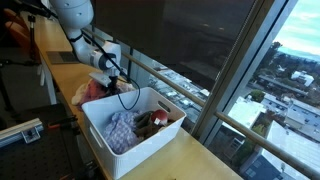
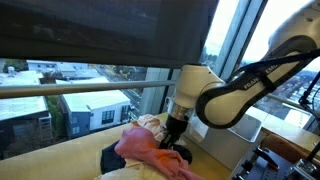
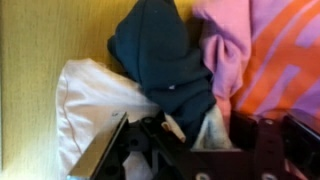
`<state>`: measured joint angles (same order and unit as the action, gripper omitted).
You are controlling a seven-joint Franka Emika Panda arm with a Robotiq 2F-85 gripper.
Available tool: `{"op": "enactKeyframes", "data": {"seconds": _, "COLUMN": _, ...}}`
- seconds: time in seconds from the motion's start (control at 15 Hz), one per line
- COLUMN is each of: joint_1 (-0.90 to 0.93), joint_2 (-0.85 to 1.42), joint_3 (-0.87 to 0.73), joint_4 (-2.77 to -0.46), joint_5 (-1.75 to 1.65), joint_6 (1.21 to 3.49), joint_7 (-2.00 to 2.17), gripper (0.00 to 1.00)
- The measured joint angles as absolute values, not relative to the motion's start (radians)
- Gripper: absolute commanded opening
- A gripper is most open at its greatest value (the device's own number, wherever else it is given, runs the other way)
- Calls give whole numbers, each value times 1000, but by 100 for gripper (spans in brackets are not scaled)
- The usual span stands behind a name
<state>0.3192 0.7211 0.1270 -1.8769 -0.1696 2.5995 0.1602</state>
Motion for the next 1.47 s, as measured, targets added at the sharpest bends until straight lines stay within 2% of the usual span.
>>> {"op": "enactKeyframes", "data": {"seconds": 0.13, "joint_1": 314, "joint_2": 693, "joint_3": 120, "joint_4": -1908, "joint_5": -170, "joint_6": 2600, "joint_7": 160, "gripper": 5}}
{"op": "enactKeyframes", "data": {"seconds": 0.33, "joint_1": 306, "joint_2": 628, "joint_3": 99, "joint_4": -1979, "joint_5": -171, "joint_6": 2600, "joint_7": 156, "gripper": 6}}
{"op": "enactKeyframes", "data": {"seconds": 0.53, "joint_1": 293, "joint_2": 531, "joint_3": 87, "joint_4": -2062, "joint_5": -173, "joint_6": 2600, "joint_7": 146, "gripper": 0}}
{"op": "enactKeyframes", "data": {"seconds": 1.07, "joint_1": 255, "joint_2": 189, "joint_3": 88, "joint_4": -2197, "joint_5": -173, "joint_6": 2575, "joint_7": 119, "gripper": 0}}
{"op": "enactKeyframes", "data": {"seconds": 1.47, "joint_1": 198, "joint_2": 47, "joint_3": 89, "joint_4": -2196, "joint_5": -168, "joint_6": 2535, "joint_7": 76, "gripper": 0}}
